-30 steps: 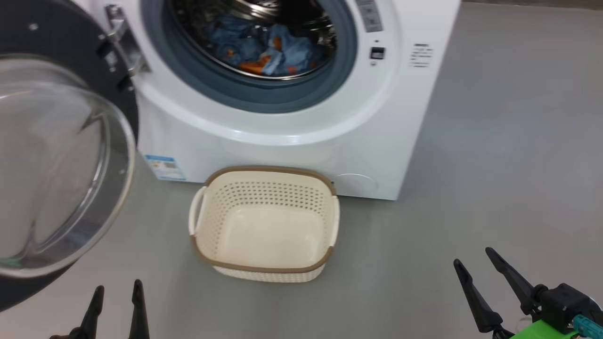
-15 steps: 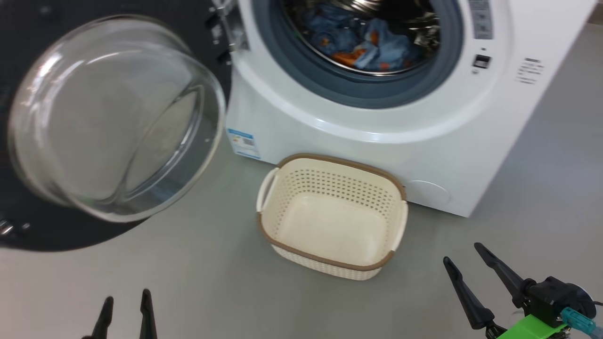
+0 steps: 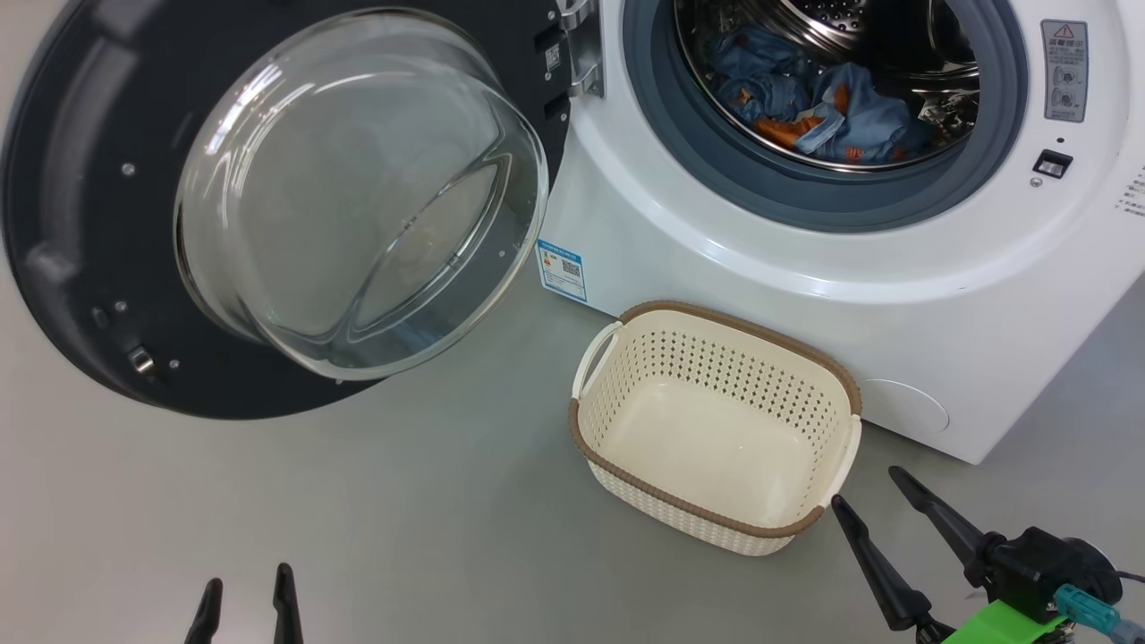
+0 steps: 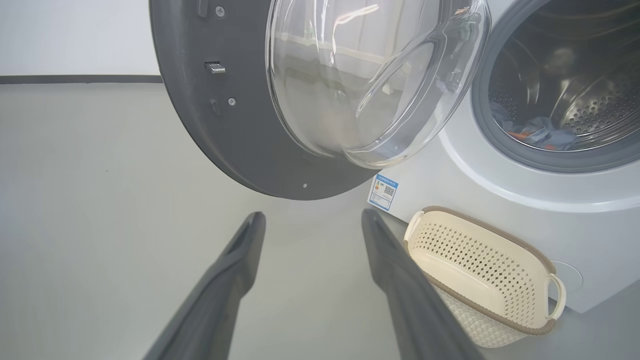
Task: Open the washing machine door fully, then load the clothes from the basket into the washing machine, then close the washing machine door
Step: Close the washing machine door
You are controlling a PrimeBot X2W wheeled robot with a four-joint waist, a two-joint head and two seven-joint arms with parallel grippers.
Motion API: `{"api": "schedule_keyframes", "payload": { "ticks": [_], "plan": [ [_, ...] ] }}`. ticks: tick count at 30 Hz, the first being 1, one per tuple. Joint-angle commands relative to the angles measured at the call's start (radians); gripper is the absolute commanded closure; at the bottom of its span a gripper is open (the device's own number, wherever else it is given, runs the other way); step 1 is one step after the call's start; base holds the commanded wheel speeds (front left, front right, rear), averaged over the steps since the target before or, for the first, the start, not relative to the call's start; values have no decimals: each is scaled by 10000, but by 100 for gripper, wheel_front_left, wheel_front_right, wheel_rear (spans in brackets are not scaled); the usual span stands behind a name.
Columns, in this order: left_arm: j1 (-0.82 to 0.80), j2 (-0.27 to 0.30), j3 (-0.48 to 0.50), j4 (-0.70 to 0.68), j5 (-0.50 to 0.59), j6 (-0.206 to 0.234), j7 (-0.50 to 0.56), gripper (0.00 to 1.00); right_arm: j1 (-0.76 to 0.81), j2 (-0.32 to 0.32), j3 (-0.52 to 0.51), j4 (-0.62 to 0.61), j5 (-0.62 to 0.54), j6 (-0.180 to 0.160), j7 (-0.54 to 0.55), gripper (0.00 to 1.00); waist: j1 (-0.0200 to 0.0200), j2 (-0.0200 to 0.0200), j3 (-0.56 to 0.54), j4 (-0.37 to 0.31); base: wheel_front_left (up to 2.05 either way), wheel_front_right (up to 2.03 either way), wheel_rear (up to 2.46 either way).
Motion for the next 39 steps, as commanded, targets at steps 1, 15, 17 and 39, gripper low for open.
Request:
{"api": "schedule_keyframes", "payload": {
  "ticks": [1,15,17,39],
  "plan": [
    [-57,106,329,-316,-102,60,-65,0,-342,-255,245,-177,82,27,-48,0,0,0,-1,50,0,0,0],
    [-698,106,1022,-1266,-40,-514,-65,100,-42,-115,-178,-273,99,27,-48,0,0,0,-27,-7,0,0,0],
    [-1081,138,1443,-1579,251,-829,-65,100,101,-58,-342,-307,84,27,-48,0,0,0,-24,-21,0,0,0],
    [-7498,3133,5319,2253,-3676,-2836,511,100,314,-260,-1119,-715,12,27,-48,0,0,0,925,-928,0,0,0]
  ]
}}
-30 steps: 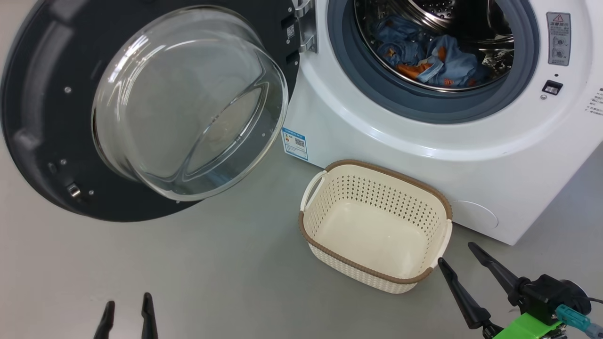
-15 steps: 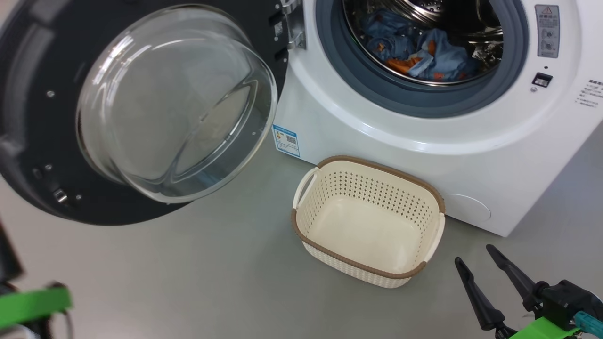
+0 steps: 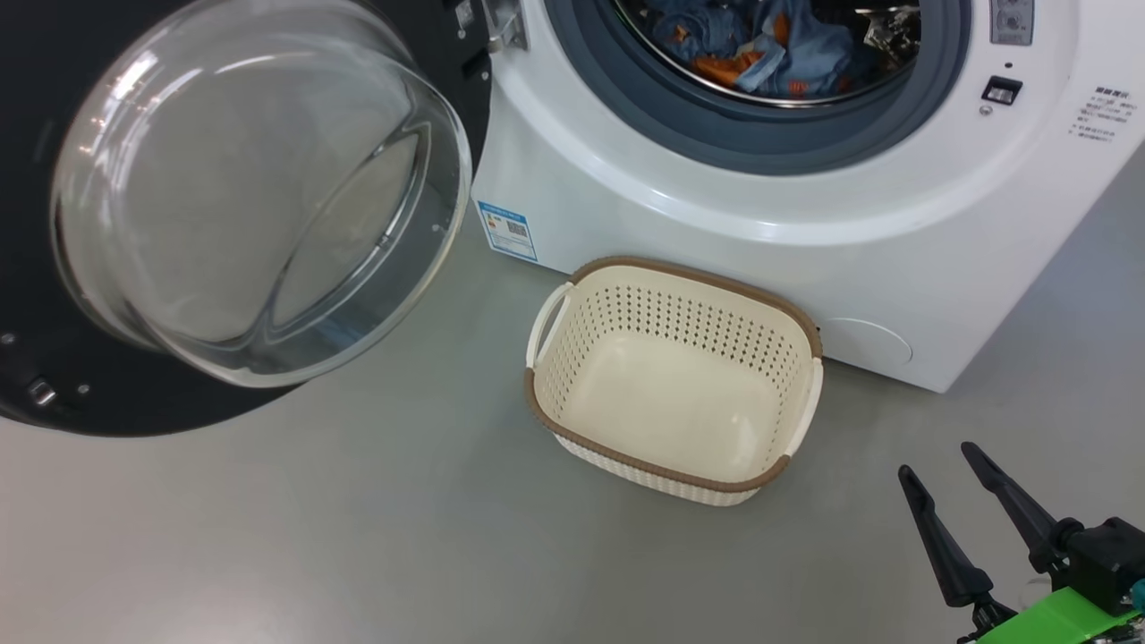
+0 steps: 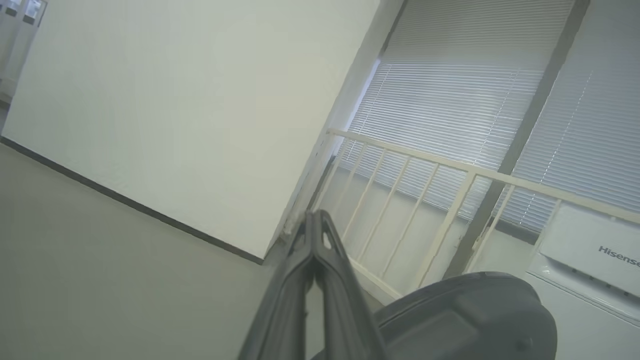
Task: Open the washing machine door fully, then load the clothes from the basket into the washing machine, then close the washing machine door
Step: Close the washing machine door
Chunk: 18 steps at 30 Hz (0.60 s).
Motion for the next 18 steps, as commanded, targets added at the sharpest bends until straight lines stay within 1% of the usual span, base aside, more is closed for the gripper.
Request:
{"api": "schedule_keyframes", "payload": {
  "ticks": [1,3,7,12,13,18],
  "plan": [
    [-490,811,291,221,-407,-53,356,100,-16,-227,199,-280,-45,27,-48,0,-1,0,169,-133,0,0,0],
    [-969,1272,334,1012,-1021,-60,850,100,-85,-275,226,-323,-46,27,-48,0,-1,0,293,-205,0,0,0],
    [-1572,2083,81,2297,-2205,-63,2255,100,-209,-365,223,-376,-31,27,-48,0,-1,0,533,-305,0,0,0],
    [-2046,2487,-145,3550,-4016,-65,4909,100,-183,-417,116,-407,-25,27,-48,0,-1,0,711,-326,0,0,0],
    [-2062,2603,-181,3708,-4190,-65,5257,100,-154,-420,100,-419,-28,27,-48,0,-1,0,737,-327,0,0,0],
    [-2203,2834,-131,4353,-4673,-66,5972,100,-22,-440,28,-457,-20,27,-48,0,-1,0,790,-338,0,0,0]
  ]
}}
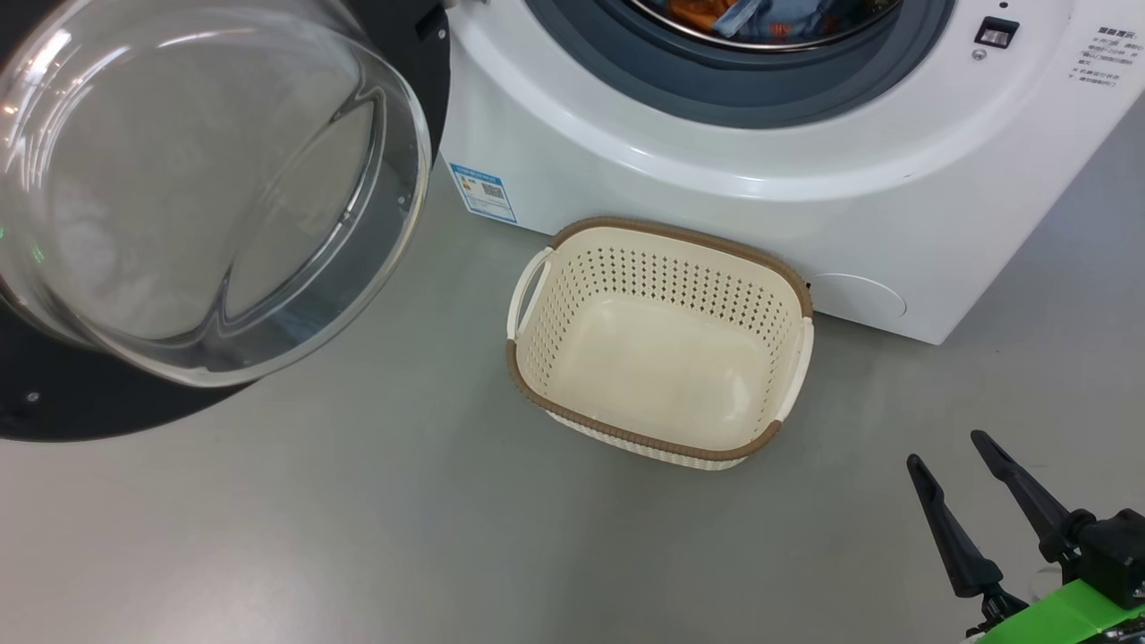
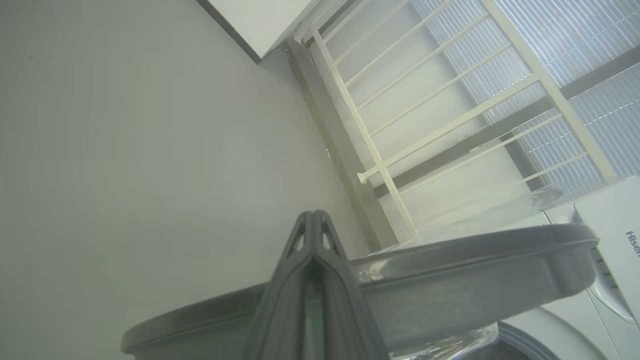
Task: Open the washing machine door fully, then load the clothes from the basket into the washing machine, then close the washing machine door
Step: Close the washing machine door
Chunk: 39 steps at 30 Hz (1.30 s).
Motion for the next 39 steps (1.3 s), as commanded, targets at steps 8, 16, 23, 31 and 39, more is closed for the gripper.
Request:
{"api": "schedule_keyframes", "payload": {
  "ticks": [8,16,23,31,39],
  "plan": [
    [-87,801,-131,-234,-361,-28,1136,100,93,-286,122,-277,-21,27,-48,0,-1,-1,-40,-36,0,0,0],
    [259,735,-383,-741,-599,-28,2107,100,137,-289,73,-280,-18,27,-48,0,-1,-1,-178,-73,0,0,0],
    [831,630,-624,-1639,-952,-28,3232,100,235,-179,109,-226,-42,27,-48,0,-1,-1,-391,-87,0,0,0],
    [1561,647,-879,-2854,-1502,-28,4551,100,310,-72,119,-215,-69,27,-48,0,-1,-1,-568,-81,0,0,0],
    [2275,761,-1373,-4454,-2357,-28,6016,100,375,14,120,-180,-82,27,-48,0,-1,-1,-772,-93,0,0,0]
  ]
}}
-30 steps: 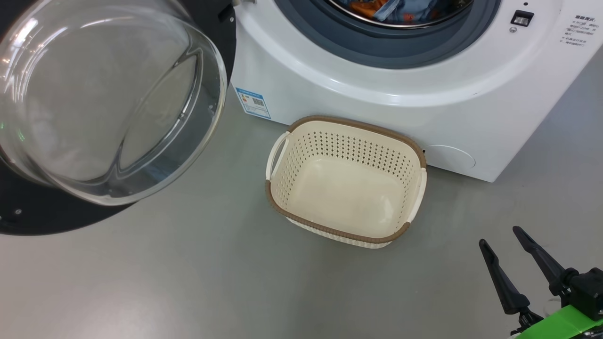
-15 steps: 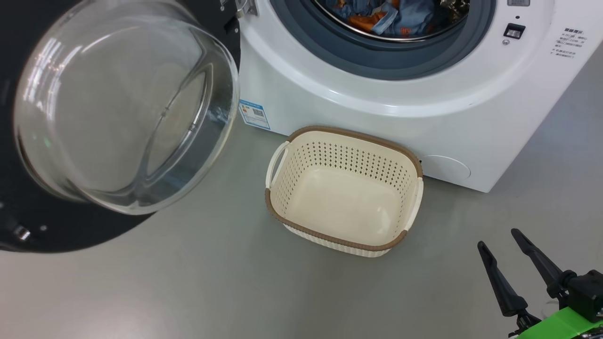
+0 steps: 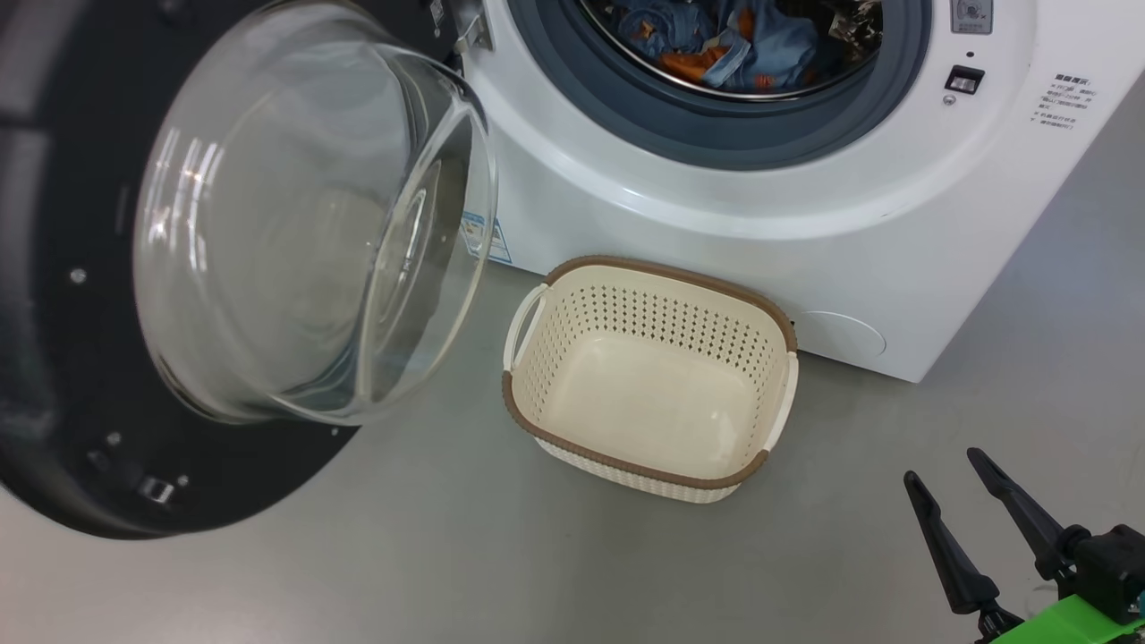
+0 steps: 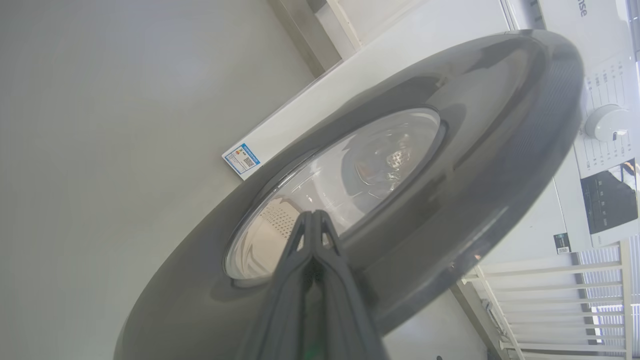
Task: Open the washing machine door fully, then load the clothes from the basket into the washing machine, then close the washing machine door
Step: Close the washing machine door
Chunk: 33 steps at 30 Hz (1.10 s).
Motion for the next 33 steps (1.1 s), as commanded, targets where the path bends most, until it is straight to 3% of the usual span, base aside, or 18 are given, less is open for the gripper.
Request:
{"api": "schedule_keyframes", "payload": {
  "ticks": [1,10,17,33],
  "plan": [
    [146,562,144,-642,-207,-38,324,100,131,-105,125,-206,-79,27,-48,0,0,0,-53,2,0,0,0],
    [853,475,-556,-2779,-1139,-38,1225,100,229,23,20,-186,-99,27,-48,0,0,0,-257,-83,0,0,0],
    [1108,275,-1161,-4181,-1453,-38,1337,100,204,179,36,-185,-121,27,-48,0,0,0,-362,-394,0,0,0],
    [111,-670,-3063,-5172,-1035,-38,657,100,-132,476,-176,-214,-145,27,-48,0,0,0,-167,-1688,0,0,0]
  ]
}}
